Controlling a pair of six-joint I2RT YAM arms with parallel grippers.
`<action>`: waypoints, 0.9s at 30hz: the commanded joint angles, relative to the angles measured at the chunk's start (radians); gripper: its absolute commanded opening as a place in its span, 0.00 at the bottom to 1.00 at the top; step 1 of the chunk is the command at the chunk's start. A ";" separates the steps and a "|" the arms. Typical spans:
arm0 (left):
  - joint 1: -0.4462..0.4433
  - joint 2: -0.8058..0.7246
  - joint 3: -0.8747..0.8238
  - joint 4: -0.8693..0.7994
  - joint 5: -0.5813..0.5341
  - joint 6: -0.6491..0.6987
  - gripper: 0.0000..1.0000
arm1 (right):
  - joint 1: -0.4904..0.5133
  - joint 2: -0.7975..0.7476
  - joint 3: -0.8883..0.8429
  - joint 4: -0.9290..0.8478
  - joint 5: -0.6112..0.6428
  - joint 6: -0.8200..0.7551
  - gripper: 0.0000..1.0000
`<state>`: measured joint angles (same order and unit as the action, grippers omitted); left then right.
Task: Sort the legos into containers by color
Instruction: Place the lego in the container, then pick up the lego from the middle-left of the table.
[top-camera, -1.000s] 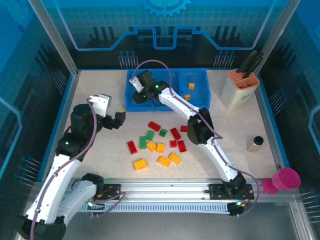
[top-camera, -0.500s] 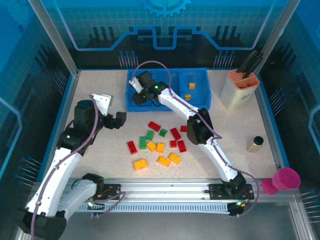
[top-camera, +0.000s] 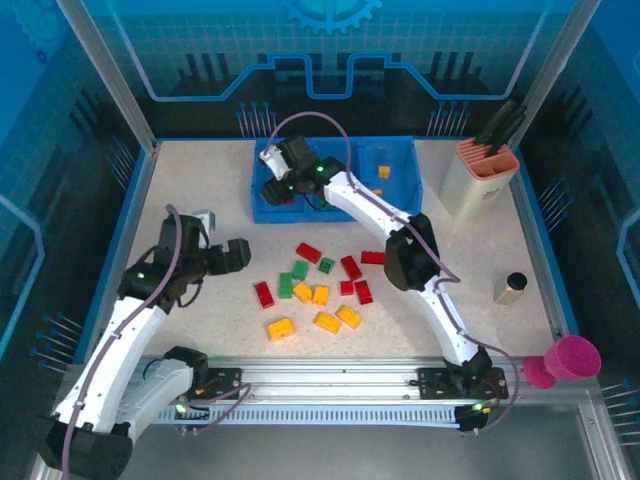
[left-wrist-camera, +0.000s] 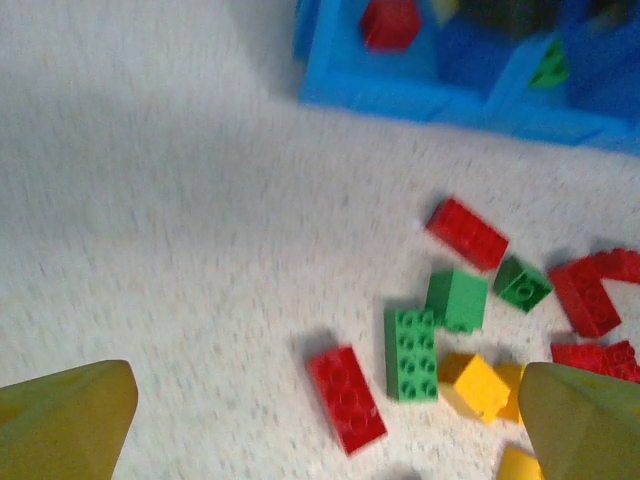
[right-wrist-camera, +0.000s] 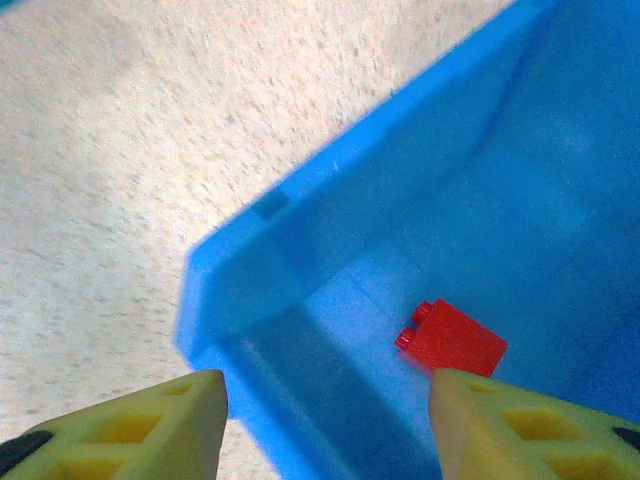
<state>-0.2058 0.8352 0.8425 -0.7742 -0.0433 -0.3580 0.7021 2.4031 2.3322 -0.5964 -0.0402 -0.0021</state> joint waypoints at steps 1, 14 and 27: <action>-0.050 -0.010 -0.074 -0.068 0.041 -0.230 0.97 | 0.010 -0.154 -0.067 0.058 -0.045 0.040 0.58; -0.267 0.122 -0.244 0.123 -0.055 -0.631 0.81 | -0.004 -0.528 -0.541 0.139 0.022 0.024 0.61; -0.277 0.336 -0.232 0.267 -0.075 -0.656 0.74 | -0.108 -0.698 -0.884 0.245 -0.002 0.117 0.62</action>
<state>-0.4744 1.1477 0.6052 -0.5472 -0.1009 -0.9966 0.6033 1.7473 1.4704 -0.4015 -0.0273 0.0860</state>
